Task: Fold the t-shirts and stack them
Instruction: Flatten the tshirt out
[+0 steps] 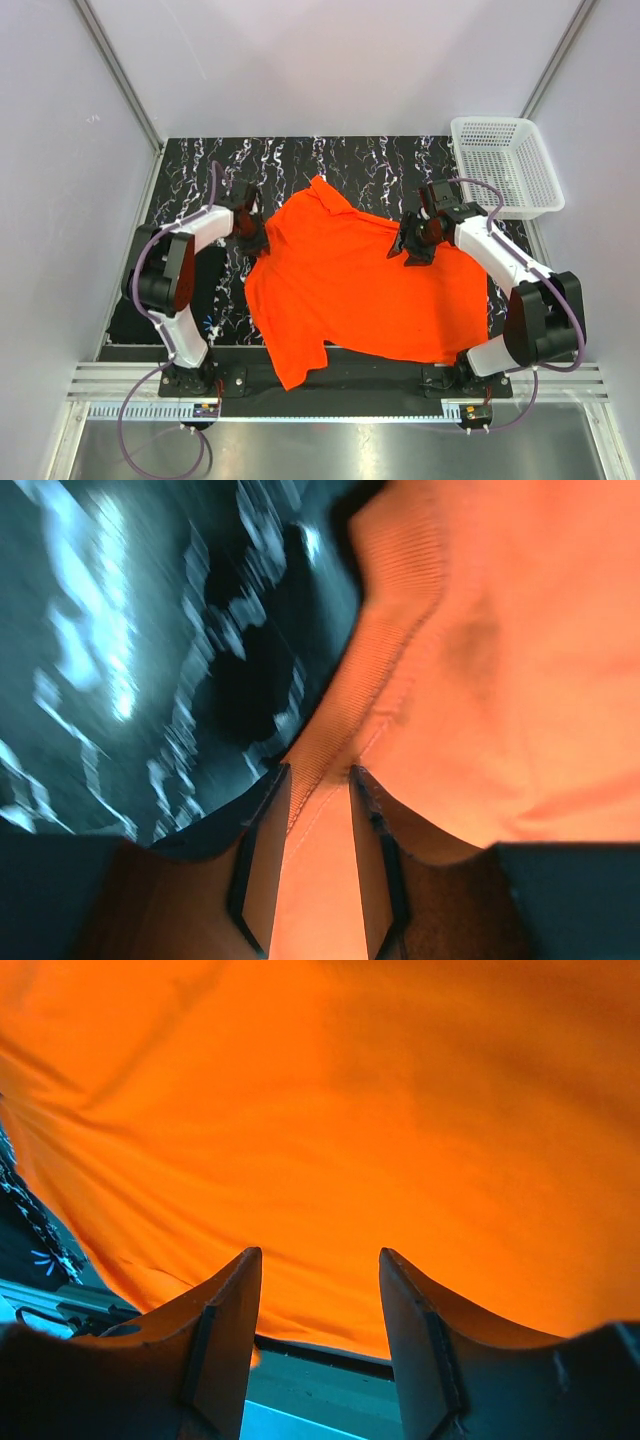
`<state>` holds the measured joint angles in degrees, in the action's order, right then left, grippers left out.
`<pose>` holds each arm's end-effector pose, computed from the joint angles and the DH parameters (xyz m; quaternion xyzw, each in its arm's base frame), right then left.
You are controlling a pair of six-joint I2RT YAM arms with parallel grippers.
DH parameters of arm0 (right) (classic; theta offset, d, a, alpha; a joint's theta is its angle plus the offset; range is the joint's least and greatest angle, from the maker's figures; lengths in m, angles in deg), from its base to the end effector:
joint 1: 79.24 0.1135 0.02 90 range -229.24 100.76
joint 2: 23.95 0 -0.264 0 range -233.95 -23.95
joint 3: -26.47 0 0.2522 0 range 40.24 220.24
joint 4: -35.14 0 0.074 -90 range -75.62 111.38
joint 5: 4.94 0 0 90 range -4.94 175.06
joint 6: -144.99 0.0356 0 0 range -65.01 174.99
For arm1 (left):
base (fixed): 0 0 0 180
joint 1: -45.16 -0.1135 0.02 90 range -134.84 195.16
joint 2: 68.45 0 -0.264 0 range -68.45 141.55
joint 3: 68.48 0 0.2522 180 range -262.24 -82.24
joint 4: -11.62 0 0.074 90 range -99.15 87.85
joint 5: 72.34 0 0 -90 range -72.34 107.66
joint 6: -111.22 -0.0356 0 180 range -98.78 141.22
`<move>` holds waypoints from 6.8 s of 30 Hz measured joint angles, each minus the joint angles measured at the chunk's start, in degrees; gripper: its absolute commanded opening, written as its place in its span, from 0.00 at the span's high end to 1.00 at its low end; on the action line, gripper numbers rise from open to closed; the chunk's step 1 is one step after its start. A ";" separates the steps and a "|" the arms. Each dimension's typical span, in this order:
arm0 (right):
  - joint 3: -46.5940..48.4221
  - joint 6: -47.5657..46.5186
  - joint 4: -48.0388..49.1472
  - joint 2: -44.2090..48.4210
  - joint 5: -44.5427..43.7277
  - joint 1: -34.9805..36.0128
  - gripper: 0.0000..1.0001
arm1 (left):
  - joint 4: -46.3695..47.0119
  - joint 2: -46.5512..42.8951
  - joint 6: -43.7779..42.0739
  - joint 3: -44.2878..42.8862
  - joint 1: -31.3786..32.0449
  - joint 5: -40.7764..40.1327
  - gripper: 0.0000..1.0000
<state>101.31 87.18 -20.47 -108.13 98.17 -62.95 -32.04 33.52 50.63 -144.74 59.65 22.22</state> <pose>0.2743 0.0886 0.2368 0.1096 0.9639 0.1901 0.1507 0.3290 -0.0880 0.1599 -0.1206 0.9757 -0.1032 0.1513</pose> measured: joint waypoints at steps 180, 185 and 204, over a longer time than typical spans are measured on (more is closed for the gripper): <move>65.66 7.69 23.10 -64.87 3.04 1.18 0.96 | 4.07 3.41 5.29 -3.19 1.99 5.35 0.56; 66.01 7.45 23.17 -66.01 2.75 1.05 0.96 | 4.39 3.23 5.68 -2.86 1.92 5.35 0.56; 82.58 0.04 20.33 -71.36 -7.26 -6.25 0.91 | 5.31 0.50 6.25 0.42 1.90 4.59 0.55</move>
<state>183.89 87.22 -0.14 -179.49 90.91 -69.20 -26.72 34.03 56.88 -144.32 61.55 26.81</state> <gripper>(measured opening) 0.082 0.442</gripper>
